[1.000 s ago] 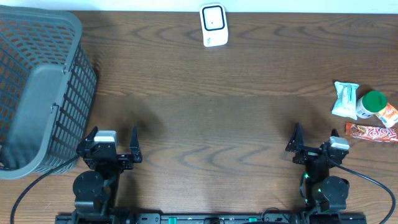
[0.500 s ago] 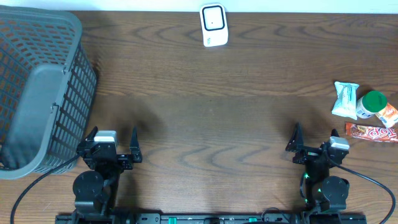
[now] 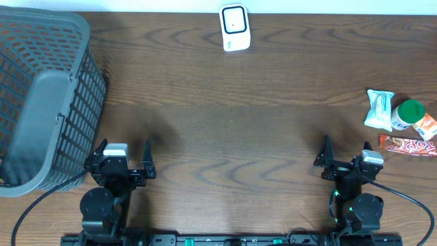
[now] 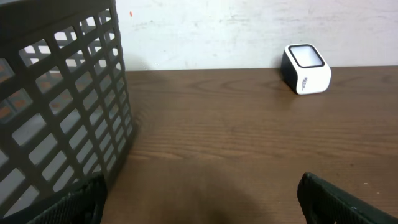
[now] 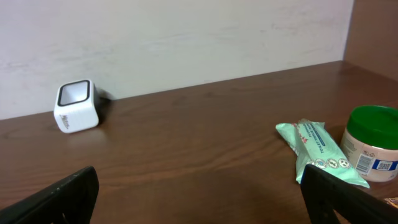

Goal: Scan the item barcode

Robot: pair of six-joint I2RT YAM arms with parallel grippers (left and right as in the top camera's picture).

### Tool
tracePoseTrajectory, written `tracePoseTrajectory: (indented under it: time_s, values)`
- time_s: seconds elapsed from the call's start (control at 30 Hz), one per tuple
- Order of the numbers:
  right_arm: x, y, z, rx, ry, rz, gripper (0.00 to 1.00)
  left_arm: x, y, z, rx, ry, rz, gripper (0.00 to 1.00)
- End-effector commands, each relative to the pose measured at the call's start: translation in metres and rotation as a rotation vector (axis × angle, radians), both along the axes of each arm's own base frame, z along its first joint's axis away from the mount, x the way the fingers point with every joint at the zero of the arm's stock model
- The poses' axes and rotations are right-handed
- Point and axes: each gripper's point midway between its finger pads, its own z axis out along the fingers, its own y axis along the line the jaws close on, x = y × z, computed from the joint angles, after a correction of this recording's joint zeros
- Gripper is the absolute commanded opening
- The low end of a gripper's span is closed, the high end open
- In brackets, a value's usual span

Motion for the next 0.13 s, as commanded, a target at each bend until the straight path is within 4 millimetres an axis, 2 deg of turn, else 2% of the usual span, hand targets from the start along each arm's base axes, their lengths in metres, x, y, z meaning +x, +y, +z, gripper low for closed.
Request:
tracePoseTrajectory:
  time_s: [0.0, 0.1]
  values:
    - [-0.0005, -0.0023, -0.0003, -0.007, 0.0, -0.01, 0.99, -0.0007, -0.0012, 0.0073, 0.002, -0.025, -0.01, 0.98]
    - [-0.0005, -0.0023, -0.0003, -0.007, 0.0, -0.01, 0.99, -0.0007, -0.0012, 0.0073, 0.002, -0.025, -0.01, 0.98]
